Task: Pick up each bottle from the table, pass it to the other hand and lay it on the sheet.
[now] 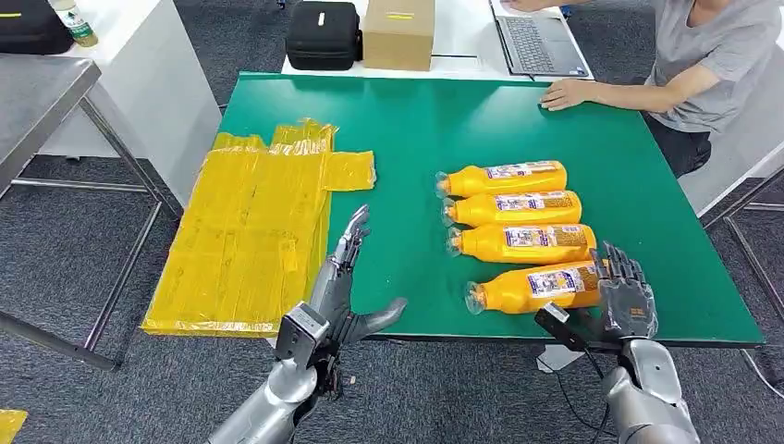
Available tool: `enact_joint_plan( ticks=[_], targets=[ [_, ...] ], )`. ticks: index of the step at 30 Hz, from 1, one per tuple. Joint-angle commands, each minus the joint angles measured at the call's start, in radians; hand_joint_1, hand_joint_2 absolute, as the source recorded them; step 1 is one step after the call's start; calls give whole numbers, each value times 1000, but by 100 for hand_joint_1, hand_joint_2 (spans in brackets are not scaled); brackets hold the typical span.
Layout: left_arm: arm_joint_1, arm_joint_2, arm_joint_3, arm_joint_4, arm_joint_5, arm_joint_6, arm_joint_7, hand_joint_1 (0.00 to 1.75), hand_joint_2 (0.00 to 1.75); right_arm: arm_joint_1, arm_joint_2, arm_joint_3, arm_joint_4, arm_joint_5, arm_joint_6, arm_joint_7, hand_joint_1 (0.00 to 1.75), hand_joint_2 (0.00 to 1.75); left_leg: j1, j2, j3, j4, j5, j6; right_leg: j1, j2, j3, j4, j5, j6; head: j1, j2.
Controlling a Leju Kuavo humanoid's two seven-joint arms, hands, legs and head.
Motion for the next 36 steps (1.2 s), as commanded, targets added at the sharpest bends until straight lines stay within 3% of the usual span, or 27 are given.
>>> enact_joint_plan(
  ticks=[1,6,8,14,21,29,30,32,33,36],
  targets=[
    [-3,17,20,30,-5,2,5,0,175,-6,-5,60,104,-25,-2,-59,0,175,1,1,6,-2,-2,-2,1,1,5,-1,-1,-2,0,0],
    [-2,17,12,41,-4,-15,5,0,175,0,11,119,162,-43,-2,-135,0,175,1,1,5,-1,-2,-2,1,1,5,-1,-1,-2,0,0],
    [-11,0,21,49,10,-39,5,0,175,-21,-28,151,257,-37,44,-55,0,175,1,1,7,-2,-2,-2,1,1,6,-2,-2,-2,0,0],
    [-7,-6,29,48,10,-37,5,0,175,-26,-29,103,271,-112,119,-69,0,175,2,2,18,-1,-4,-4,2,2,16,-3,-1,-2,0,0],
    [-17,-24,34,54,14,-63,5,0,175,-20,-73,108,296,-112,287,26,0,175,1,1,22,-1,-3,-3,1,1,20,-3,-2,-2,0,0],
    [-18,-25,35,54,14,-63,5,0,175,-20,-77,112,297,-108,300,30,0,175,1,-2,32,-1,-8,0,2,-2,20,-4,-9,-2,0,0],
    [-22,-26,32,53,13,-72,5,0,175,-14,-87,141,296,-77,328,46,16,175,1,0,33,-1,-9,-1,2,-1,21,-4,-10,-1,0,0],
    [-26,-33,36,53,10,-69,5,0,175,-7,-89,110,296,-117,367,25,147,175,2,-1,33,-2,-9,-1,2,-2,22,-5,-9,-1,0,0],
    [-28,-34,35,54,10,-71,5,0,175,-5,-91,105,298,-125,387,20,175,175,1,-3,33,-3,-7,0,1,-4,23,-6,-9,-2,0,0],
    [-30,-33,34,52,7,-66,5,0,175,-3,-93,101,293,-131,403,26,175,175,1,1,38,-1,-10,1,2,0,26,-6,-7,-2,1,0]
  ],
)
